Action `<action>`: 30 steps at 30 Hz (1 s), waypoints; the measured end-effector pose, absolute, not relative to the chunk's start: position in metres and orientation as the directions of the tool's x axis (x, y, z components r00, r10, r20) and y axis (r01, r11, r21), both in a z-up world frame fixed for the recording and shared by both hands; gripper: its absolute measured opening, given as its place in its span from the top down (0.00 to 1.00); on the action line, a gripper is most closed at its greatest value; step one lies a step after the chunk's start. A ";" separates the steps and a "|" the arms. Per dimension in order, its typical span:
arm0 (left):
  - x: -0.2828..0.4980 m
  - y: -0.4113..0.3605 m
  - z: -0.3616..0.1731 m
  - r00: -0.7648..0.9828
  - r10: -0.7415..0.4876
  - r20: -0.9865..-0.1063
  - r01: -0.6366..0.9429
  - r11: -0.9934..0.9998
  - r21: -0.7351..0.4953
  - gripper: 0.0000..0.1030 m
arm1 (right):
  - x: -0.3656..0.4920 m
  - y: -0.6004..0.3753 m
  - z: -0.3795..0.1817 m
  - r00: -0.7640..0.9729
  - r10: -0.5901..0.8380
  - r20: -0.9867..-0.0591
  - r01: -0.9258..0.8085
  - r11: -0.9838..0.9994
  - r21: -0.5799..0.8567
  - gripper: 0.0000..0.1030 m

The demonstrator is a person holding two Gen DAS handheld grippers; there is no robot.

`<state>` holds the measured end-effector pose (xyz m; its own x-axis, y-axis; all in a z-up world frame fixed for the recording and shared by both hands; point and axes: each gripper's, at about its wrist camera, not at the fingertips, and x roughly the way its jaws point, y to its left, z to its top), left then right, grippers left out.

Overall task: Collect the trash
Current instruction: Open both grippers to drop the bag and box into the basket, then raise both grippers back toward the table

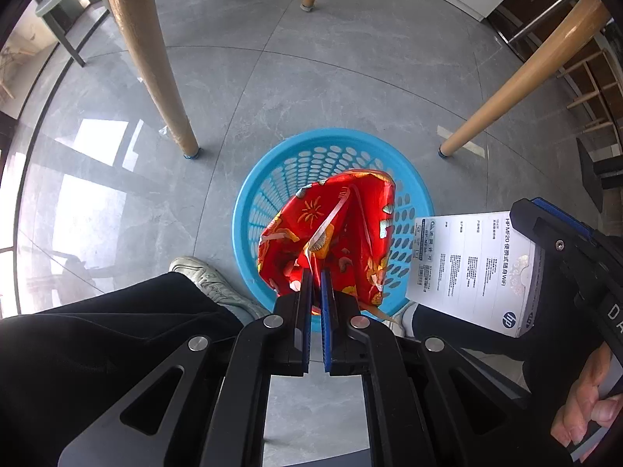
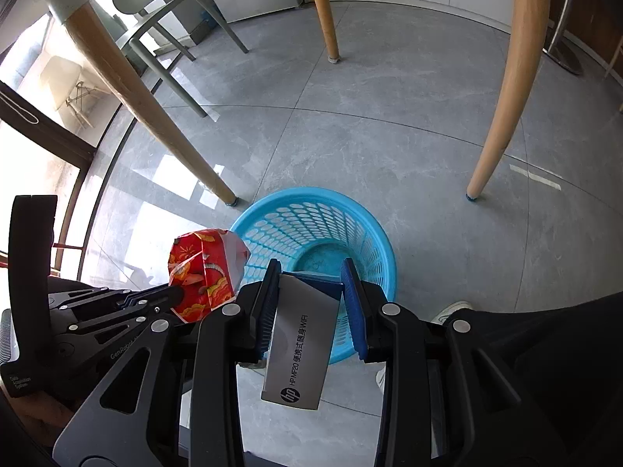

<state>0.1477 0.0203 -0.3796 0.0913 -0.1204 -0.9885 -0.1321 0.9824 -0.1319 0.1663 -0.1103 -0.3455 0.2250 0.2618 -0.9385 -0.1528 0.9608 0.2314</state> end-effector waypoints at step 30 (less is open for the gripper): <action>0.130 0.032 -0.342 0.177 -0.101 -0.979 -0.154 0.980 -0.129 0.63 | 0.148 -0.149 -0.317 0.214 0.290 -0.933 -0.102 0.956 0.274 0.38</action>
<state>0.1300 0.0321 -0.3420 0.1770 -0.1014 -0.9790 -0.1544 0.9795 -0.1293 0.1479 -0.1493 -0.3165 0.2139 0.2898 -0.9329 -0.1025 0.9564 0.2736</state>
